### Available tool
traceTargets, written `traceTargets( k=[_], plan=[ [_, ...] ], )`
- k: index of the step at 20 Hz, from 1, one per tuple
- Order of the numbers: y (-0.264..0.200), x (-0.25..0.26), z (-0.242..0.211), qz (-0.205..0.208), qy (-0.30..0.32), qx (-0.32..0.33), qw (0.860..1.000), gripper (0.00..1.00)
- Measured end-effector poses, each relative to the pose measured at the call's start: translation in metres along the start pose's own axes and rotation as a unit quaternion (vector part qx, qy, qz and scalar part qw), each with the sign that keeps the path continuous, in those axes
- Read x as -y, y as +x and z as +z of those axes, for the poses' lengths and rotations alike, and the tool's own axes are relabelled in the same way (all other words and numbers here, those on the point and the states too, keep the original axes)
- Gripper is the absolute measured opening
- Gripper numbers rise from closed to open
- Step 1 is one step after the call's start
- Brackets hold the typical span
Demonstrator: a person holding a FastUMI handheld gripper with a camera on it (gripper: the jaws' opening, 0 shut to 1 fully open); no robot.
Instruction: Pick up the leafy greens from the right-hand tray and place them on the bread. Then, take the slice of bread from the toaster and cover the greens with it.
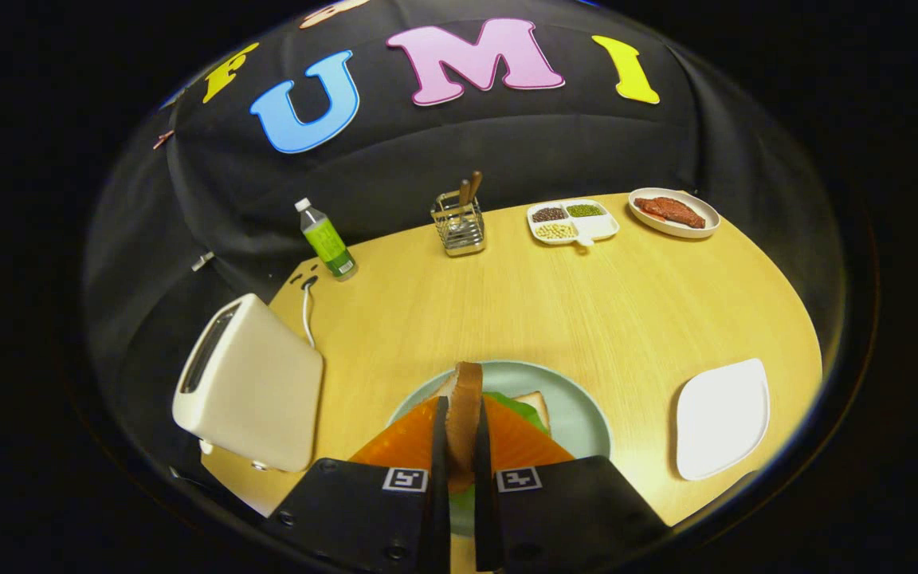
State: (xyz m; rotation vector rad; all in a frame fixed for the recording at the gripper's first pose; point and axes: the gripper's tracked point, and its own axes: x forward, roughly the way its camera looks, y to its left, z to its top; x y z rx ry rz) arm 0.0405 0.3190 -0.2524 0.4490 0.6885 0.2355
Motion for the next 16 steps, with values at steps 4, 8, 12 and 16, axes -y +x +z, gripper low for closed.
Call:
traceTargets(
  k=[4, 8, 12, 16],
  plan=[
    [0.015, 0.020, -0.018, -0.004, -0.030, -0.024, 0.999, 0.17],
    [0.022, 0.030, -0.022, -0.008, -0.037, -0.031, 0.999, 0.20],
    [0.025, 0.045, -0.025, -0.039, -0.052, -0.035, 0.997, 0.49],
    [0.022, 0.053, -0.020, -0.047, -0.058, -0.034, 0.997, 0.77]
  ],
)
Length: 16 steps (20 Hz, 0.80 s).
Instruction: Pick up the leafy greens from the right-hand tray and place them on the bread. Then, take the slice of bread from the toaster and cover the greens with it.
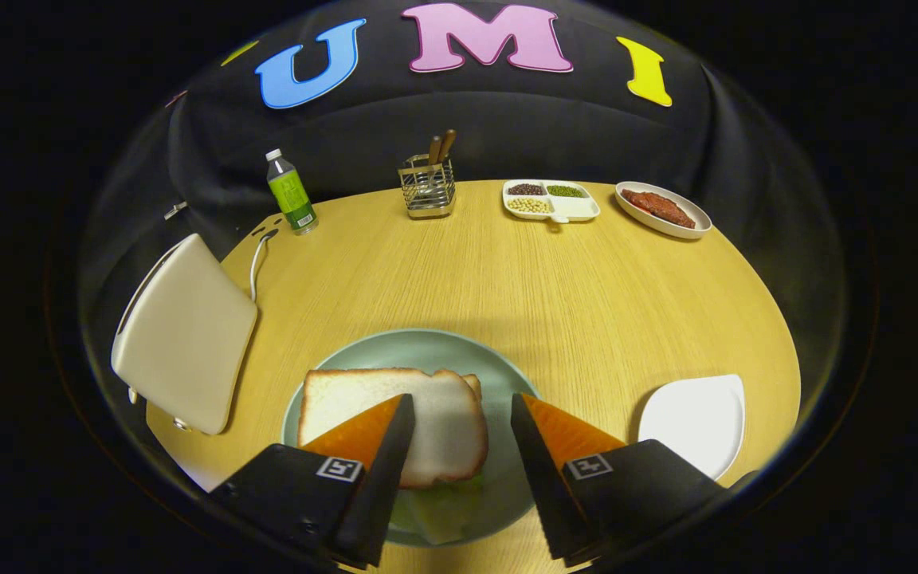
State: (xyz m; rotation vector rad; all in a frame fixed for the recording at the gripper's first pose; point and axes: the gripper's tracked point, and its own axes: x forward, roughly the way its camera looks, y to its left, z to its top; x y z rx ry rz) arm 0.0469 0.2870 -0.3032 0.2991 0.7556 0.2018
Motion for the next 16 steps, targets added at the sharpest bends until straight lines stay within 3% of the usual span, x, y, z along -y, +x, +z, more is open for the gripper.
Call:
traceTargets(
  k=[2, 4, 16],
  plan=[
    [-0.005, 0.002, 0.002, 0.005, 0.004, -0.001, 1.000, 0.96],
    [-0.012, 0.001, 0.010, 0.015, 0.005, 0.010, 1.000, 0.99],
    [-0.085, 0.013, 0.085, 0.026, -0.031, 0.095, 0.995, 0.99]
  ],
)
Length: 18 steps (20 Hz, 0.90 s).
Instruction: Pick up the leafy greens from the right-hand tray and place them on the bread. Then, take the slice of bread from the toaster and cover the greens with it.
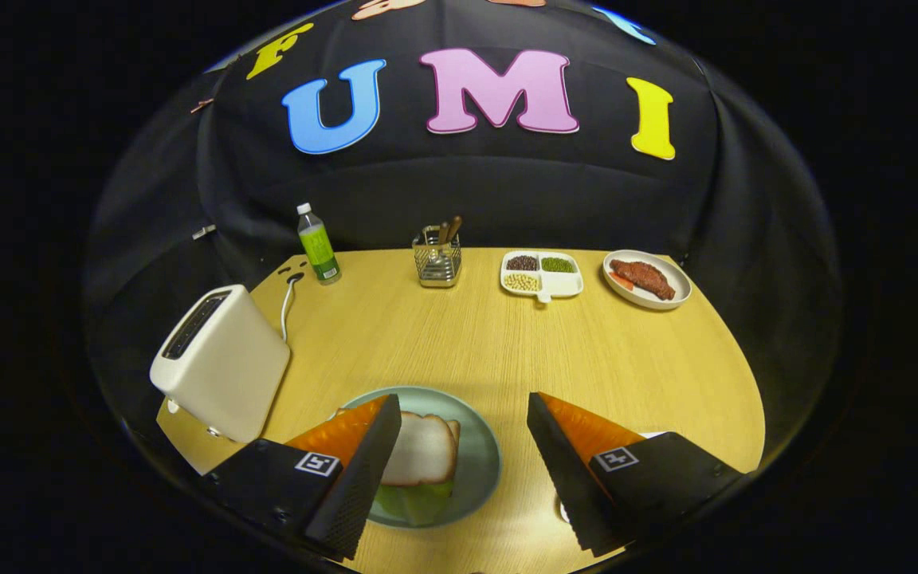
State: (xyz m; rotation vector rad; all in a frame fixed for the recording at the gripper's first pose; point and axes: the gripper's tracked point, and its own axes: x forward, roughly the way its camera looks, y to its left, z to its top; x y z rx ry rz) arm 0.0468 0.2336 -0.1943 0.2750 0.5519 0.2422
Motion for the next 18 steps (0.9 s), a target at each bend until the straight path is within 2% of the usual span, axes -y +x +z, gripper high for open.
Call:
traceTargets(
  k=[9, 12, 18],
  plan=[
    [-0.080, -0.003, 0.105, 0.008, -0.046, 0.107, 0.993, 0.99],
    [-0.106, -0.010, 0.123, 0.006, -0.075, 0.129, 0.989, 0.99],
    [-0.142, -0.022, 0.142, 0.003, -0.086, 0.162, 0.983, 0.97]
  ],
)
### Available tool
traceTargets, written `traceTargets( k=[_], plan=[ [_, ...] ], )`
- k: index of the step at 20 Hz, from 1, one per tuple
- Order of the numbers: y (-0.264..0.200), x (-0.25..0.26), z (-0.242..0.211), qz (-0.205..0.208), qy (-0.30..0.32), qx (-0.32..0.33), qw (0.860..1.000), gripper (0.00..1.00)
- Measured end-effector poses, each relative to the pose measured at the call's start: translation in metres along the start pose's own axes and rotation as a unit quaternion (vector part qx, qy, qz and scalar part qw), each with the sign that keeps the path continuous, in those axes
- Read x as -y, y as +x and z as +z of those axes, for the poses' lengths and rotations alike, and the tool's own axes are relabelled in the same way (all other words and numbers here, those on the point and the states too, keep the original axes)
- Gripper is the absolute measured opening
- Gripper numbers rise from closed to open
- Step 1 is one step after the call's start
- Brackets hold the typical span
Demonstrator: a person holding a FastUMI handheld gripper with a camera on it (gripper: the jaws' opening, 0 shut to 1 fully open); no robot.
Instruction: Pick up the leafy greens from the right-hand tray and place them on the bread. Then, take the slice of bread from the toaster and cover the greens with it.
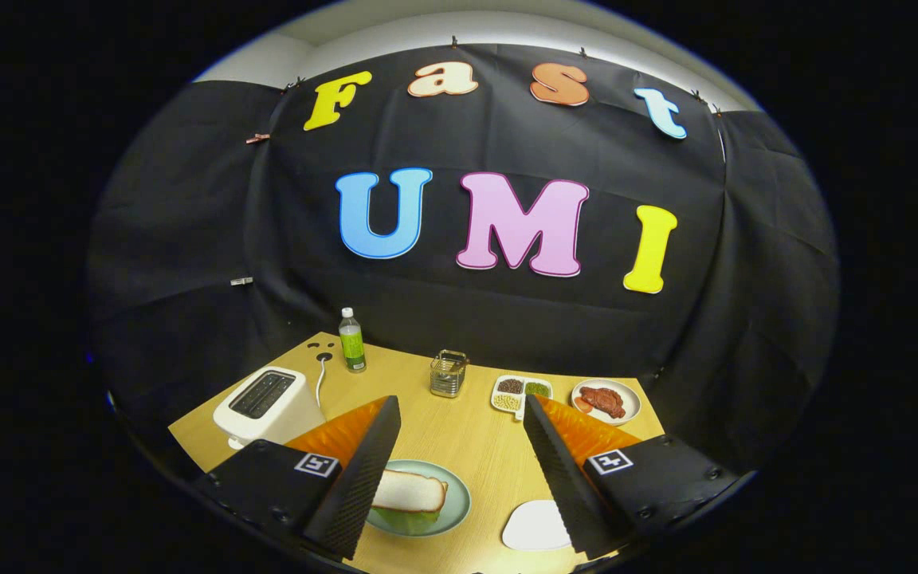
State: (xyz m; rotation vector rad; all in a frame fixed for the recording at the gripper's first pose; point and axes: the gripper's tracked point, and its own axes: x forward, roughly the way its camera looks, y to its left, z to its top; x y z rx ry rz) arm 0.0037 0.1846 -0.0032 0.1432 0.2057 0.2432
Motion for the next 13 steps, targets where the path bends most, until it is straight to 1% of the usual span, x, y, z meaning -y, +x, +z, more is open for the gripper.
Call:
traceTargets(
  k=[3, 13],
  plan=[
    [-0.006, 0.001, 0.009, -0.008, -0.018, 0.012, 1.000, 0.97],
    [-0.014, 0.001, 0.001, -0.010, -0.018, 0.006, 1.000, 0.97]
  ],
)
